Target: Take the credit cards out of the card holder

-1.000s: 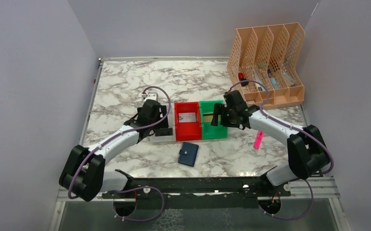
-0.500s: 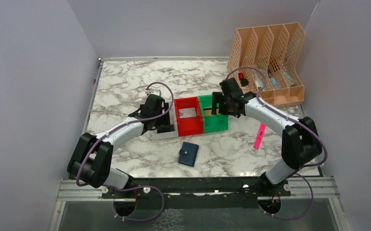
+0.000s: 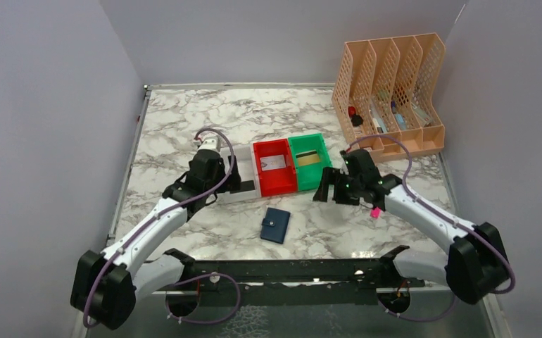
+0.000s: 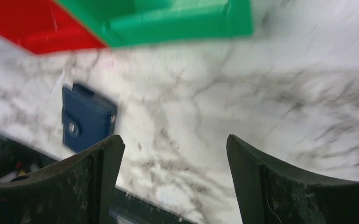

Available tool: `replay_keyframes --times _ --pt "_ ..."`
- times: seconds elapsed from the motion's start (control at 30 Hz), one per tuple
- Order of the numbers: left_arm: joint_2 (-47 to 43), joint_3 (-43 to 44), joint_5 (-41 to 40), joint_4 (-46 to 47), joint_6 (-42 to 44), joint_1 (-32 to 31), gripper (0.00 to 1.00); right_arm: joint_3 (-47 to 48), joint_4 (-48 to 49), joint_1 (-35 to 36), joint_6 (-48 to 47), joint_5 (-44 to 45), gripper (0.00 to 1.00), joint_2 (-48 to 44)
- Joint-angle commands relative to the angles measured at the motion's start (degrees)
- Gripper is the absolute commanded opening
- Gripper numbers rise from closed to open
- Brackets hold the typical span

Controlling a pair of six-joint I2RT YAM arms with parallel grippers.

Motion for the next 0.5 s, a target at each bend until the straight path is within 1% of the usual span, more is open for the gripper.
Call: replay_keyframes --times 0.0,0.03,0.1,0.17,0.23,0.33,0.47 --pt "-7.51 -2.92 12.05 -1.25 -0.09 -1.05 0.91 -13.38 13.84 0.16 7.99 -22.80 0.85 -7.21" --pt "-8.06 -3.15 13.25 -1.38 0.14 -2.54 0.90 -16.05 17.55 0.16 10.18 -25.75 0.84 -7.54" --pt "-7.69 -3.46 12.56 -0.97 -1.03 -8.23 0.89 -19.10 22.58 0.52 12.96 -29.33 0.81 -7.19" --pt "-5.30 -3.13 9.77 -0.47 -2.53 -15.79 0.89 -20.40 24.73 1.16 14.48 -29.46 0.79 -6.73" --pt "-2.35 -2.48 6.61 -0.72 -3.74 -21.56 0.87 -21.52 25.99 1.38 15.53 -29.15 0.77 -6.75" --pt "-0.53 -3.00 2.41 -0.75 -6.84 -25.89 0.82 -24.14 28.29 1.75 17.21 -29.04 0.74 -7.79" --pt "3.30 -1.23 -1.35 -0.89 -7.47 -30.19 0.78 -26.81 30.57 2.17 18.51 -29.17 0.71 -8.44"
